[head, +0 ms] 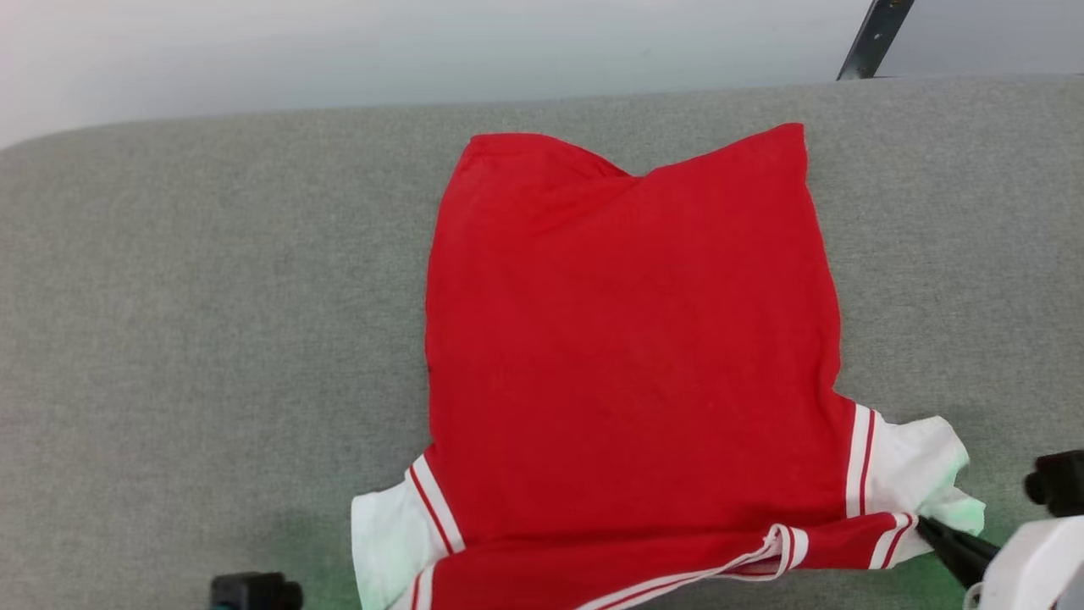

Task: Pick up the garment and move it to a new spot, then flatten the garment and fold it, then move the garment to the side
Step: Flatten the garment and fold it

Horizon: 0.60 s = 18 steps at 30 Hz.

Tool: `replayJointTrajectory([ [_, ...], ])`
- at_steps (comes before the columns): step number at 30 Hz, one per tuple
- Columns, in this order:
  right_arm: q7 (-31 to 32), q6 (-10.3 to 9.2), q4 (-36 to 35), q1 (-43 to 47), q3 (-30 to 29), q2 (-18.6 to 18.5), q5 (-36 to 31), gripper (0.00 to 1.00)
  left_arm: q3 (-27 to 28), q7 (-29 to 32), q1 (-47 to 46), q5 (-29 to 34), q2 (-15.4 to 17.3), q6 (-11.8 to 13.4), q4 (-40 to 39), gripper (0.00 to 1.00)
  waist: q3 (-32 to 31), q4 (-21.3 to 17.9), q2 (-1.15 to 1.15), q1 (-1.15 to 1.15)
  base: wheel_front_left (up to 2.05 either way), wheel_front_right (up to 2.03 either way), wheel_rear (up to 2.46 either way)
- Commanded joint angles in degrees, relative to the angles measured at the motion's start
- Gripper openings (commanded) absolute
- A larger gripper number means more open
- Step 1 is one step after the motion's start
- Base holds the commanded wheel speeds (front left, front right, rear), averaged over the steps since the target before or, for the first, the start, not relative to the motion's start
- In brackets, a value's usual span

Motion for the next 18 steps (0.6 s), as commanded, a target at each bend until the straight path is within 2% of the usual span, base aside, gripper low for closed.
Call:
replayJointTrajectory([
  [1,-0.86,-0.08,1.44,-0.97,0.96,-0.34,-0.09,0.00,-0.62,0.42,-0.96,0.36,-1.09,-0.97,1.79,0.00,0.28,0.21,0.00,0.00,0.00,0.00,0.00],
  [11,-6.51,-0.09,13.88,-3.86,10.54,-2.18,-2.66,0.00,-6.38,4.63,-5.61,4.24,-7.29,-4.08,18.98,0.00,1.42,1.02,0.00,0.00,0.00,0.00,0.00],
  [18,-9.74,-0.10,18.82,-6.12,13.96,-2.00,-2.09,0.00,-7.53,4.64,-7.74,4.99,-10.52,-6.00,25.06,0.00,1.96,1.19,0.00,0.00,0.00,0.00,0.00],
])
